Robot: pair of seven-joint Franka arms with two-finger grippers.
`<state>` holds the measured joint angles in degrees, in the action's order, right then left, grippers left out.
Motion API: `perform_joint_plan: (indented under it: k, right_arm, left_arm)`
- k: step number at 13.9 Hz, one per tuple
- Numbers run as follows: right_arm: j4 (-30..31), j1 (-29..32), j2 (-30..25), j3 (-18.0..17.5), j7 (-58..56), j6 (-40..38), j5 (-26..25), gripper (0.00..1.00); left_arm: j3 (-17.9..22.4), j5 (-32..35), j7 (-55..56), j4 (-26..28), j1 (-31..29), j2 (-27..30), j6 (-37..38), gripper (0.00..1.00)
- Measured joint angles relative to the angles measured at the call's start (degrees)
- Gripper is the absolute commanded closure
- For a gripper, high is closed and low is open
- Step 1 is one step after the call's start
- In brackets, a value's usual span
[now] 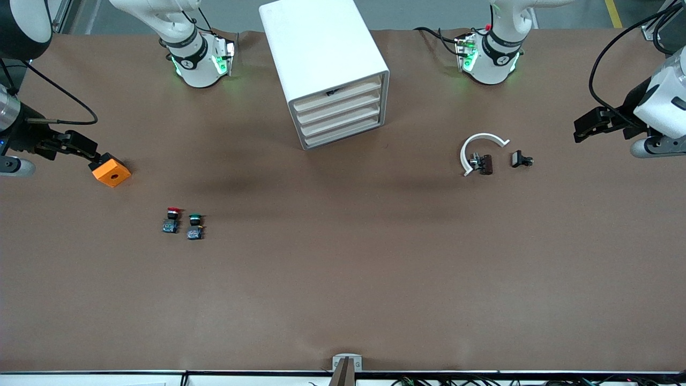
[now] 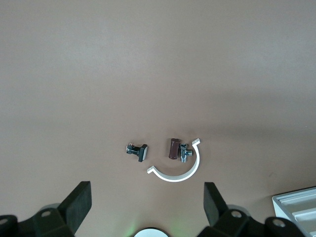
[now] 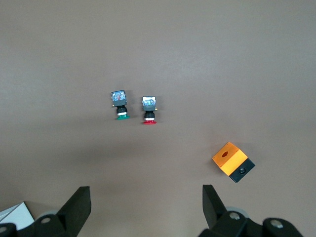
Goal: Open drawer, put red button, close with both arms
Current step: 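Move the right gripper to the red button while the left gripper reaches the cabinet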
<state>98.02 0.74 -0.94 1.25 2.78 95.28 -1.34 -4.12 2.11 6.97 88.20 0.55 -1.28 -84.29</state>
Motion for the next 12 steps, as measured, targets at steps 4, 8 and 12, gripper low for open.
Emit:
perform_joint_plan:
  k: [4,8,12]
  right_arm:
    - [0.0,0.0,0.3,0.0,0.0,0.0,-0.1,0.0]
    - [-0.6,-0.1,0.7,-0.1,0.0,0.1,-0.1,0.0]
    - [-1.2,-0.5,1.3,-0.2,0.0,0.3,-0.1,0.0]
  left_arm:
    - [0.0,0.0,0.0,-0.6,0.0,0.0,0.0,0.0]
    - [-0.1,0.0,0.0,-1.1,0.3,-1.3,0.0,0.0]
    - [-0.4,-0.1,0.6,-1.0,0.6,-8.6,-2.5,0.0]
